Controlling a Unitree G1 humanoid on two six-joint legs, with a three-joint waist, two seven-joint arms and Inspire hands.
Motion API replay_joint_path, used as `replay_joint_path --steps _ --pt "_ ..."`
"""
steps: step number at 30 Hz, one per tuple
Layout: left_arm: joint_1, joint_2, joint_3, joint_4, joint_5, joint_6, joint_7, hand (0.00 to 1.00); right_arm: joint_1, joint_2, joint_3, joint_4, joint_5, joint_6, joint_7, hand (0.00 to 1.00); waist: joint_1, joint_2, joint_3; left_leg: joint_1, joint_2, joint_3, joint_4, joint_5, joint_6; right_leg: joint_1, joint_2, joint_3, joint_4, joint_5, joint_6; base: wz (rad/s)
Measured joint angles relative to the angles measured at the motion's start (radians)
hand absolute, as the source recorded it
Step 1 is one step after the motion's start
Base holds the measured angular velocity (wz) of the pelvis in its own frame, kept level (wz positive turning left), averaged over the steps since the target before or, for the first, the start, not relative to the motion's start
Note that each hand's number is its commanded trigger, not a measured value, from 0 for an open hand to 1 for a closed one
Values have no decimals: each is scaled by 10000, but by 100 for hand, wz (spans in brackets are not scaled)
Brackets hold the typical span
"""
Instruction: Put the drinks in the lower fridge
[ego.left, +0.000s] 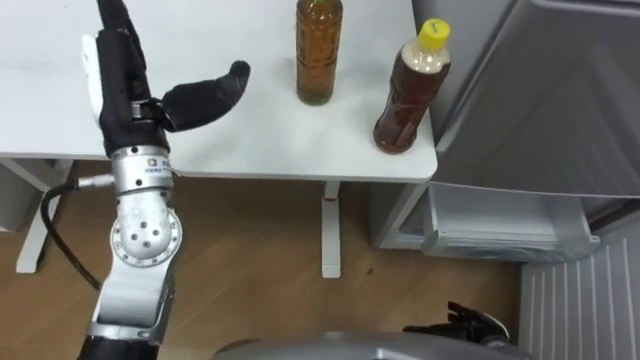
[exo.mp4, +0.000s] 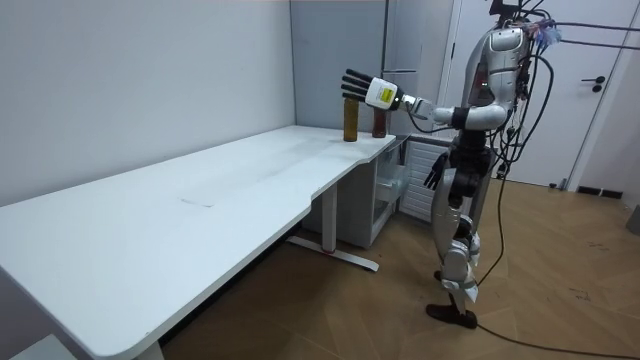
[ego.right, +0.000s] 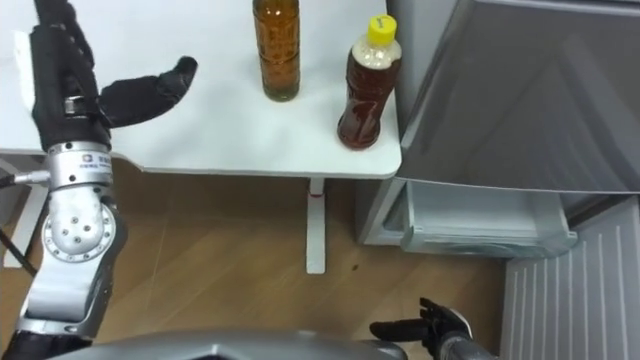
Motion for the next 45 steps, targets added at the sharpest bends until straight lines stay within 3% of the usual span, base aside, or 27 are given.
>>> replay_joint_path --steps 4,7,9,22,27,32,38,45 --pt "2 10 -203 -438 107 1 -410 0 -49 3 100 -10 -7 -2 93 0 -142 -19 -20 2 0 39 1 0 0 -16 1 150 1 0 0 -3" --pt "3 27 -396 -635 116 4 -508 0 -60 3 138 3 12 1 170 0 -163 -46 -126 -98 8 154 15 2 1 -142 0 211 3 0 0 -10" --pt "4 27 -542 -654 154 43 -718 0 -47 7 169 13 86 13 171 0 -169 -56 -138 -77 10 217 16 2 1 -145 -3 234 2 0 0 -8" --pt "2 30 -901 -1180 517 215 -1215 0 -69 27 212 -58 80 29 188 0 -212 -131 -119 -130 18 361 -5 1 0 -296 5 234 17 1 0 -3" --pt "-398 35 -1199 -1633 900 219 -1432 0 -167 25 330 1 71 2 169 0 -220 -144 -95 -36 15 490 -56 2 2 -287 -3 481 4 1 0 -9" --pt "-524 104 -1603 -1625 883 220 -1774 0 -321 -12 626 -2 102 -81 126 0 -408 -33 27 -77 19 571 -37 2 1 -318 -6 469 7 1 0 -3" --pt "-550 132 -1924 -1626 807 220 -2400 0 -371 -93 919 -7 166 -99 49 0 -446 67 -11 -89 44 650 -69 2 0 -341 21 479 8 1 0 -4" --pt "-642 139 -2053 -1626 787 222 -2821 0 -421 -104 994 -8 155 -99 67 0 -466 36 -34 -98 34 677 -92 2 0 -432 10 500 20 1 0 0"
